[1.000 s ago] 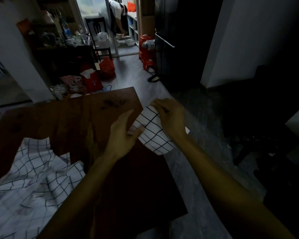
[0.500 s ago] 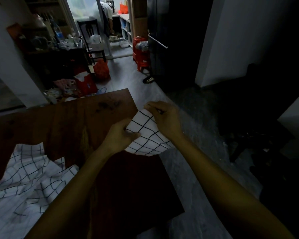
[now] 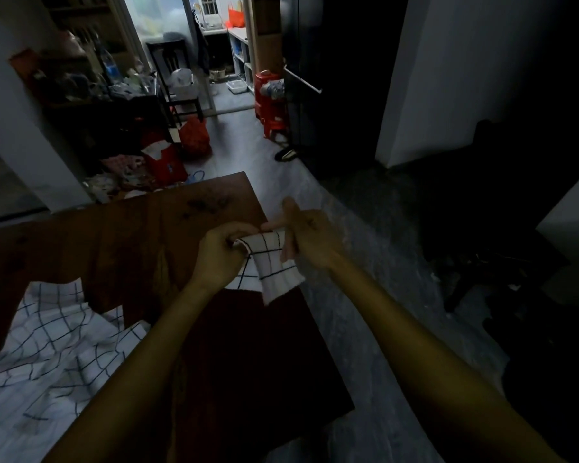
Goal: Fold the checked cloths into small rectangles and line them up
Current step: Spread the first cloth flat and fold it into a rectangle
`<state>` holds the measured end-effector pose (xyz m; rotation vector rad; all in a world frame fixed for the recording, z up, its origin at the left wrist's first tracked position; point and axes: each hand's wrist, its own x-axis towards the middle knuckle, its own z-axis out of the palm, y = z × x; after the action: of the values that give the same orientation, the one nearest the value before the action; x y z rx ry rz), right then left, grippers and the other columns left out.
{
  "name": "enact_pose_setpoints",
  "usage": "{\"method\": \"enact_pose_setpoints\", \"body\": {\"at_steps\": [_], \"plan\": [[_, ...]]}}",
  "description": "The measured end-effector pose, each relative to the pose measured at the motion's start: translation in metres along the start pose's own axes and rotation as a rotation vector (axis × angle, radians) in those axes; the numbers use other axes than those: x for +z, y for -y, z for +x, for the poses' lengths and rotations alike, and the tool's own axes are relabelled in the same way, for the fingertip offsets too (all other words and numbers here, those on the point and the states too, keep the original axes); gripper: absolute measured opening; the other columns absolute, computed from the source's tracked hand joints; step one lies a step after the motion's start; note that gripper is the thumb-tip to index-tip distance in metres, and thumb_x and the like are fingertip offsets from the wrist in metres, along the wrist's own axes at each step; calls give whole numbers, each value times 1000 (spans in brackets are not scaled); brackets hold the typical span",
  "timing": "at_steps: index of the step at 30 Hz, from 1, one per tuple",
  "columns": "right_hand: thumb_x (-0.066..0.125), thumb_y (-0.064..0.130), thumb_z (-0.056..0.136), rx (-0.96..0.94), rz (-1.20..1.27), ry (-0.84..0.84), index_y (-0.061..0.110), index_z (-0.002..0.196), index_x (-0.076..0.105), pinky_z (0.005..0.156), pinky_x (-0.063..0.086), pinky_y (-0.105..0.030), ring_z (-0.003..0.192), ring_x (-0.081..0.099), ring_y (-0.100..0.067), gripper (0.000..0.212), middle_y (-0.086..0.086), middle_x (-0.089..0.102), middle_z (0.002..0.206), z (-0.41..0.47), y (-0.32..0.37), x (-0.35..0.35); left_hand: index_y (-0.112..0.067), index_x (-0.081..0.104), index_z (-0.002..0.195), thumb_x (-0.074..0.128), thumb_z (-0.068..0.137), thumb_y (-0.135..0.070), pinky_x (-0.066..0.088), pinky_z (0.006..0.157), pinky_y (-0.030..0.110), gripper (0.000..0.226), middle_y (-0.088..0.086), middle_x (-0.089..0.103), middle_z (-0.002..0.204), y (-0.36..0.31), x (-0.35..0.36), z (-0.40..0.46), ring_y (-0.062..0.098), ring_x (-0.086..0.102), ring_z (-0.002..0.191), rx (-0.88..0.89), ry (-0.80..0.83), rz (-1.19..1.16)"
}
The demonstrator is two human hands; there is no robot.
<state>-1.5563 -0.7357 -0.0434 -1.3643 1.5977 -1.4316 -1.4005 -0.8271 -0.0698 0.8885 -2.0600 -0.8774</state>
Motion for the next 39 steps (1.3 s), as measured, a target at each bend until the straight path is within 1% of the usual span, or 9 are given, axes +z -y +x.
{"method": "enact_pose_setpoints", "body": {"at_steps": [3, 6, 10, 15, 20, 26, 32, 35, 39], "plan": [[48, 35, 97, -81, -156, -91, 11, 95, 71, 76, 53, -23, 76, 63, -10, 33, -3, 70, 85, 7, -18, 2, -10, 67, 94, 44, 73, 25, 50, 84, 22, 46, 5, 67, 98, -10, 1, -1, 7, 62, 94, 50, 89, -50], [56, 27, 94, -147, -356, 28, 15, 118, 63, 83, 41, -5, 92, 51, 2, 28, 4, 62, 109, 11, -35, 3, -8, 62, 98, 42, 76, 26, 47, 82, 11, 46, -1, 63, 99, -20, 1, -4, -5, 60, 94, 98, 145, -105], [55, 27, 95, -95, -306, 76, 25, 92, 68, 72, 44, -12, 77, 54, 0, 13, 12, 63, 85, 7, -35, 6, -15, 54, 109, 39, 95, 5, 42, 72, 3, 29, -3, 56, 103, -22, 2, -7, -8, 56, 85, 62, 119, -40], [56, 23, 95, -36, -222, -12, 32, 60, 45, 55, 37, -8, 52, 44, 2, 38, 10, 45, 54, 4, -42, 6, -31, 56, 95, 38, 100, -30, 41, 69, 10, 18, -10, 58, 94, -25, 4, -10, -2, 53, 86, -102, 53, -118], [59, 22, 93, 54, -117, -15, 30, 62, 50, 57, 39, -10, 53, 45, 4, 33, 10, 49, 58, 3, -42, 4, -28, 59, 87, 59, 91, -19, 43, 60, 8, 11, -7, 57, 72, -20, 2, -14, -3, 55, 66, -21, 37, -18], [56, 17, 95, 14, 15, -17, 23, 79, 62, 67, 48, -14, 70, 57, -2, 18, 8, 62, 76, -3, -32, 17, -16, 67, 96, 63, 87, -15, 48, 68, 17, 9, -7, 66, 81, -20, 4, -14, 9, 60, 74, 59, 43, 17], [55, 11, 94, 81, 251, -189, -18, 90, 55, 66, 48, -29, 74, 53, -21, 30, -37, 57, 87, -2, -38, 10, -12, 60, 74, 69, 83, -14, 42, 63, 4, 13, -8, 54, 64, -14, 1, -25, -4, 51, 58, -95, -171, -29], [57, 15, 94, 129, 305, -198, -17, 87, 52, 68, 47, -36, 73, 50, -23, 33, -27, 54, 77, -4, -40, 7, -16, 36, 55, 68, 82, -11, 41, 65, 7, 43, -5, 38, 54, -13, 3, -28, 2, 39, 51, -79, -214, -47], [55, 13, 94, 138, 376, -220, -12, 96, 60, 67, 53, -25, 79, 57, -22, 26, -18, 61, 87, -6, -36, 6, -30, 40, 55, 67, 83, -6, 39, 60, 4, 46, -13, 47, 48, -18, 3, -27, -5, 45, 51, -46, -221, -107]]}}
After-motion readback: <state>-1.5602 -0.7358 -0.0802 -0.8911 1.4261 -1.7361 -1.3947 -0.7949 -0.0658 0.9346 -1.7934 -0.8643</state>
